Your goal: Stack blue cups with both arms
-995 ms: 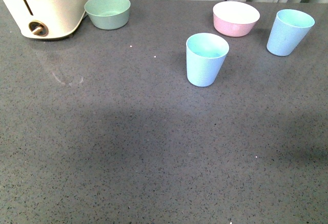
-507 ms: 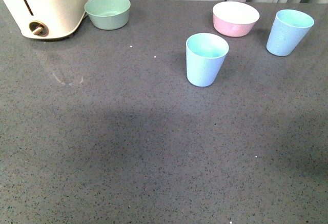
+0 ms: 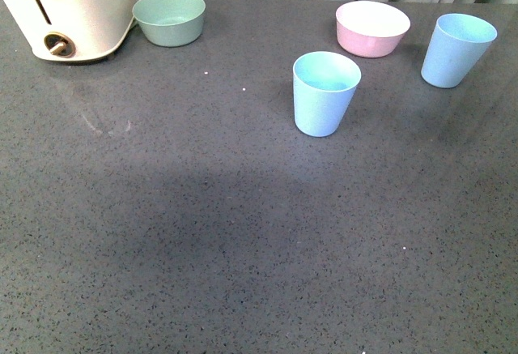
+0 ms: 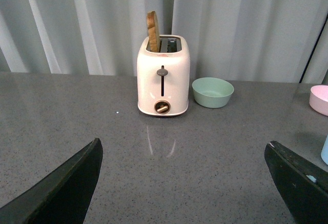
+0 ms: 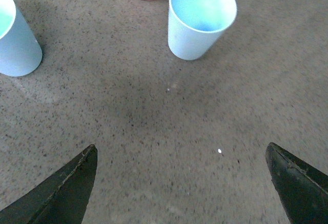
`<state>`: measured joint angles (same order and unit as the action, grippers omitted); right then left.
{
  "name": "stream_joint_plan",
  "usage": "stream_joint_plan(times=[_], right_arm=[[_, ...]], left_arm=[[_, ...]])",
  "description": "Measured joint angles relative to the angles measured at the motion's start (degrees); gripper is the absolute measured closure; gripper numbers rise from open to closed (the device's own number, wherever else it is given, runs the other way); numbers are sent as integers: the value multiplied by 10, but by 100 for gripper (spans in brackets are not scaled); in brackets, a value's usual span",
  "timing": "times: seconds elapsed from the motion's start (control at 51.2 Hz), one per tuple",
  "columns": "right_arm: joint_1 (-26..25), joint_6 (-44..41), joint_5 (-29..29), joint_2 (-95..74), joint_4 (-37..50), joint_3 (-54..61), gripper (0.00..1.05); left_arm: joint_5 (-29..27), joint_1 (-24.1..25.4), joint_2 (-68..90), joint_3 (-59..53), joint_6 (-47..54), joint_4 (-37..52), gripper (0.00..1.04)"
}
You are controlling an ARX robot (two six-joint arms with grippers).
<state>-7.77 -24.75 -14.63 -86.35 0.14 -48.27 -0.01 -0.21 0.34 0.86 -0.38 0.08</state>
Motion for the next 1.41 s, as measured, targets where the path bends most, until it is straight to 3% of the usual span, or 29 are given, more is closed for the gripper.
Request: stream_joint_plan(times=[0.156, 0.625, 1.288, 1.405], right_arm=[[27, -28, 11, -138, -36, -145, 9], [58, -45, 34, -337, -78, -348, 9], [91, -52, 37, -418, -116, -441, 9], [91, -53, 44, -426, -121, -455, 24]], left_arm=[[0, 0, 0, 0, 0, 0, 9], [0, 0, 0, 0, 0, 0, 9], [0, 0, 0, 0, 0, 0, 9], [0, 0, 0, 0, 0, 0, 9]])
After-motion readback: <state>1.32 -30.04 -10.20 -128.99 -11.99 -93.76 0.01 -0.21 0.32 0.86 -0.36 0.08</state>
